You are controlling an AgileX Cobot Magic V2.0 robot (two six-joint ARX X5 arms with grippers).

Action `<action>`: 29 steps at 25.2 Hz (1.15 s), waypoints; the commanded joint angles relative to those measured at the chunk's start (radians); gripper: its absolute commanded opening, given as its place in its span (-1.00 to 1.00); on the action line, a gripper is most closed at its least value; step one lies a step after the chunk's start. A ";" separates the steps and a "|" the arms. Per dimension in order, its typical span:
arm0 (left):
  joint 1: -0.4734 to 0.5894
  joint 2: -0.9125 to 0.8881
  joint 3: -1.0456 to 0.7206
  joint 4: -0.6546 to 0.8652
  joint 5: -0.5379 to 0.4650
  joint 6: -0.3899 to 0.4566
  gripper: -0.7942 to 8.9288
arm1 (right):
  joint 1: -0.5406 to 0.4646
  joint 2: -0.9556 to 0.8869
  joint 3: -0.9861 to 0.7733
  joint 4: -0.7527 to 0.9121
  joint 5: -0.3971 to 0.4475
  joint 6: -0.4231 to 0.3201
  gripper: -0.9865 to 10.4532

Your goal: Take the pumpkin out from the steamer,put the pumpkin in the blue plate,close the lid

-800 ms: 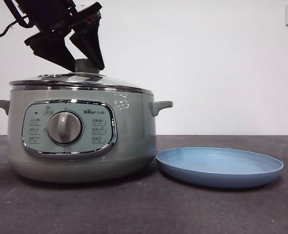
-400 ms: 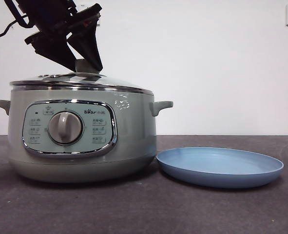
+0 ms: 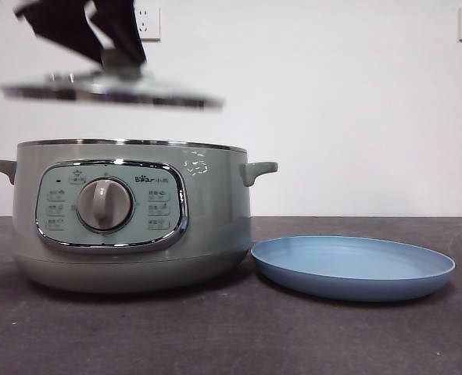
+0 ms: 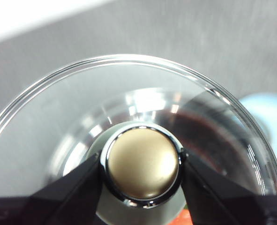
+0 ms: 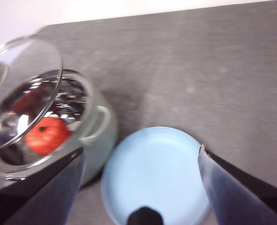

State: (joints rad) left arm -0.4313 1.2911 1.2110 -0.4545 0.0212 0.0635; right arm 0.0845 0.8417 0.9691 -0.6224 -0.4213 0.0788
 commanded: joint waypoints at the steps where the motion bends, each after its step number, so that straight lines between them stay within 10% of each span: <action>1: 0.000 -0.078 0.007 0.041 -0.021 0.012 -0.85 | 0.024 0.031 0.003 0.042 -0.058 0.014 -0.13; 15: 0.000 -0.413 0.007 -0.134 -0.286 0.019 -0.85 | 0.368 0.411 0.187 0.089 0.013 -0.015 0.02; 29: 0.000 -0.582 0.008 -0.251 -0.597 0.069 -0.85 | 0.645 1.056 1.099 -0.508 0.258 -0.130 0.02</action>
State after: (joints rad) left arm -0.4313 0.7174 1.2110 -0.7479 -0.5682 0.1143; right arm 0.7250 1.8763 2.0476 -1.1244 -0.1665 -0.0425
